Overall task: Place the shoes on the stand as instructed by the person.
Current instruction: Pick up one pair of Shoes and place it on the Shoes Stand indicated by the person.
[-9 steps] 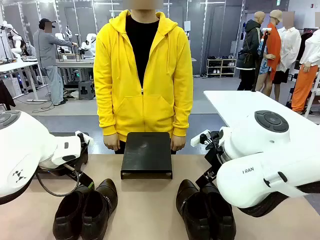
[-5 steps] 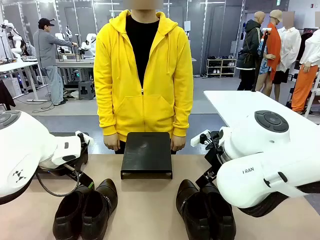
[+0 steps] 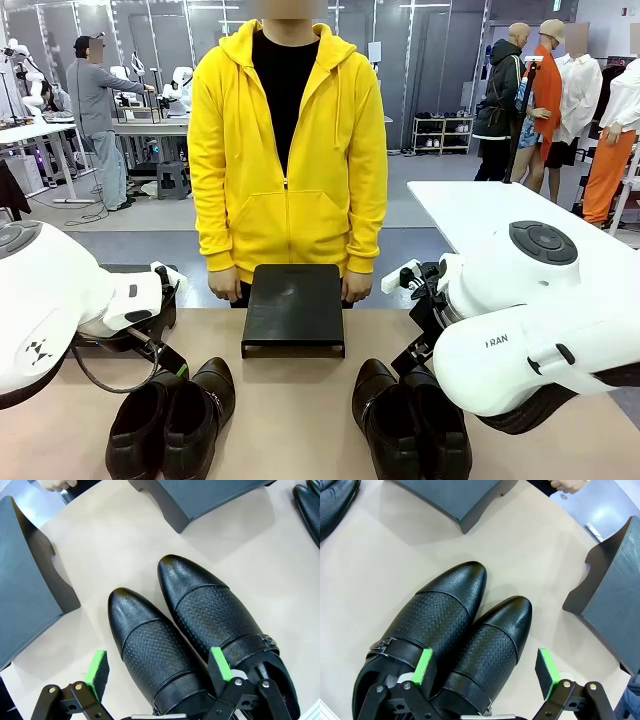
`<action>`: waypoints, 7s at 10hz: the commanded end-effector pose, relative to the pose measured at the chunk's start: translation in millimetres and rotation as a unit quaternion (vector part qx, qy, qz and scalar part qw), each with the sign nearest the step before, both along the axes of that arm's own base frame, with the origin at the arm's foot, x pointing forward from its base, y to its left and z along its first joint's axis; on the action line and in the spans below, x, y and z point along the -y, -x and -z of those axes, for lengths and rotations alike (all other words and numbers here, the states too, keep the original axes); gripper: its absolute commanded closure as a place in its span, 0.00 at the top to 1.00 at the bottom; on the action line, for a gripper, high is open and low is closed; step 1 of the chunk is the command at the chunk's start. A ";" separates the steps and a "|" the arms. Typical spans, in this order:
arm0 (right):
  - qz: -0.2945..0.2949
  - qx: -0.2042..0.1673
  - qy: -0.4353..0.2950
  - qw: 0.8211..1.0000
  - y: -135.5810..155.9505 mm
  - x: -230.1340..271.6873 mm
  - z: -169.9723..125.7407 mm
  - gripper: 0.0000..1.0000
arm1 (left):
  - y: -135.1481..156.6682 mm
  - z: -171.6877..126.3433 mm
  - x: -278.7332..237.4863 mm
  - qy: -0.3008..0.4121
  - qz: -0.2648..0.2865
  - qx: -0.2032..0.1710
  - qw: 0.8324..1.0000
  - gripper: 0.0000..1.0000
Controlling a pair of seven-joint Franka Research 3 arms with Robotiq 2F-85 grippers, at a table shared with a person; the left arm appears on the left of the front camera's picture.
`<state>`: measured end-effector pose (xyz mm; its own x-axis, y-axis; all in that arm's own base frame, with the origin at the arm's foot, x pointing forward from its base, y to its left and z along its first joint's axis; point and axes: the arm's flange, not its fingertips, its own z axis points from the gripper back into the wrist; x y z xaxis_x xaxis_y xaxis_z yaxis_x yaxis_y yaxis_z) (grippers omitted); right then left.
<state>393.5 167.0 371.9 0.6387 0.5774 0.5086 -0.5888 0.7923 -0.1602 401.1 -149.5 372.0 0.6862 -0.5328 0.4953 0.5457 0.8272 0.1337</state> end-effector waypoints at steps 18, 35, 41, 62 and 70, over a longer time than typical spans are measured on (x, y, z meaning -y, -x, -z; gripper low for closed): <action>-0.057 -0.171 -0.496 0.849 78.9 329.0 -153.1 1.00 | 118.0 -160.8 -303.8 0.533 0.058 -0.105 0.838 1.00; 0.074 -0.136 -0.536 0.830 185.6 419.1 -124.2 1.00 | 227.2 -100.5 -390.4 0.590 -0.097 -0.041 0.801 1.00; 0.074 -0.136 -0.536 0.830 185.6 419.1 -124.2 1.00 | 227.2 -100.5 -390.4 0.590 -0.097 -0.041 0.801 1.00; 0.074 -0.136 -0.536 0.830 185.6 419.1 -124.2 1.00 | 121.0 -219.9 -203.9 0.368 -0.045 -0.205 0.906 1.00; 0.074 -0.136 -0.536 0.830 185.6 419.1 -124.2 1.00 | 99.5 -174.6 -5.2 0.077 -0.148 -0.195 0.966 1.00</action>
<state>209.9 -250.9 496.0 0.8425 -0.2048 0.4982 -0.3632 0.4671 0.8062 294.6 -139.5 561.1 0.9322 -0.2732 0.2372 0.3254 0.9197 -0.2196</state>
